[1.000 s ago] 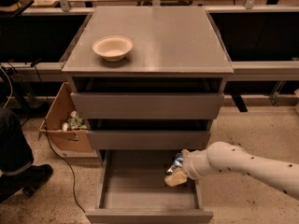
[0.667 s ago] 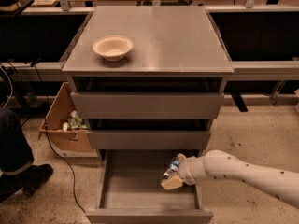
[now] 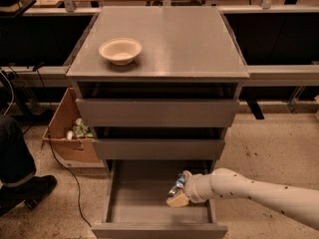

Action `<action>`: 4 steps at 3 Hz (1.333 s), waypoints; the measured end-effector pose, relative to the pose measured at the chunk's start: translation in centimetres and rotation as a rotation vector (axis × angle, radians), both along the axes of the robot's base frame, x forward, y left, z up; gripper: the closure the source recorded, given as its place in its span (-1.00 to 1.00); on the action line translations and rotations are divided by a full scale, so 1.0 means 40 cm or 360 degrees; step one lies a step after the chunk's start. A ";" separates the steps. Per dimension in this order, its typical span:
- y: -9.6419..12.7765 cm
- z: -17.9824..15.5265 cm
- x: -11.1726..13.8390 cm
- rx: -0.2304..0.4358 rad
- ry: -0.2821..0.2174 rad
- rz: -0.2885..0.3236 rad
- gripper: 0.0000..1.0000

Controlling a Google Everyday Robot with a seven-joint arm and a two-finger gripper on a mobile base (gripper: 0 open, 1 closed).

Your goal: Place redbull can into bottom drawer

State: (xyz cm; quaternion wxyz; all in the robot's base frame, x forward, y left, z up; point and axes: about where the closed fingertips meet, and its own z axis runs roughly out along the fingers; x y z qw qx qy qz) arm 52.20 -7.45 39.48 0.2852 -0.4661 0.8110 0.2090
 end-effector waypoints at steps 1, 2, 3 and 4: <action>0.019 -0.043 0.023 0.0062 -0.0013 -0.0013 1.00; 0.043 -0.117 0.080 0.0114 -0.0040 -0.0044 1.00; 0.052 -0.203 0.141 0.0105 -0.0079 -0.0088 1.00; 0.070 -0.302 0.204 0.0121 -0.0069 -0.0134 1.00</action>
Offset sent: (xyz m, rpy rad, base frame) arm 0.0669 0.0270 -0.0854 0.1114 -0.0524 -0.0624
